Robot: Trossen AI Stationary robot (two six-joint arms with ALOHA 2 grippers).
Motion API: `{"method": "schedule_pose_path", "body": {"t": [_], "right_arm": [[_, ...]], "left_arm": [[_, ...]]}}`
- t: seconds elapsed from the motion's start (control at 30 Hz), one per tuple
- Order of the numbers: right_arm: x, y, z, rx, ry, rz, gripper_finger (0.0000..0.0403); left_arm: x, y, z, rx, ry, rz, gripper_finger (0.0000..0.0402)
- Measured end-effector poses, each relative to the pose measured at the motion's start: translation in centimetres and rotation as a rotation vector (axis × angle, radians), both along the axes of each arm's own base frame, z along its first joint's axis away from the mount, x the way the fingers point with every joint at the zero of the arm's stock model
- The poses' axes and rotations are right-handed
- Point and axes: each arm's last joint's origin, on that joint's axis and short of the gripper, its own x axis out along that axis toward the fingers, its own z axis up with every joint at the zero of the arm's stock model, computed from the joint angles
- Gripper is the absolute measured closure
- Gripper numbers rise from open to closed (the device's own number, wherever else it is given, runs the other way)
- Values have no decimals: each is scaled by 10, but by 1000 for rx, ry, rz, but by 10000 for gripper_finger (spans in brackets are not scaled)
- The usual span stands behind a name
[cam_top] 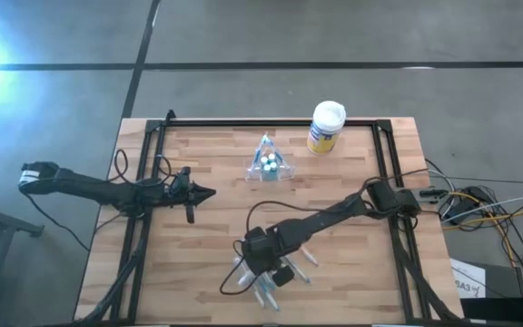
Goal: Pick & Place toothbrushing station
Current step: Put the blue toothbrush into the transparent organizer
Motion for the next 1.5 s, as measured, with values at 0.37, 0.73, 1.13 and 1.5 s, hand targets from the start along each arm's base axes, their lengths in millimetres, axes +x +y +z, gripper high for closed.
{"method": "schedule_pose_path", "body": {"t": [0.37, 0.73, 1.13, 1.5], "right_arm": [[-8, -2, 31, 17, -48, -14, 395], [-81, -26, 138, 135, -440, -81, 395], [-239, -83, 148, 369, -976, -189, 395], [-330, -119, 94, 503, -1206, -418, 395]], "left_arm": [[0, 0, 0, 0, 0, 0, 392], [0, 0, 0, -12, -1, 0, 392], [0, 0, 0, -46, -7, 6, 392], [0, 0, 0, -64, -11, 9, 392]]}}
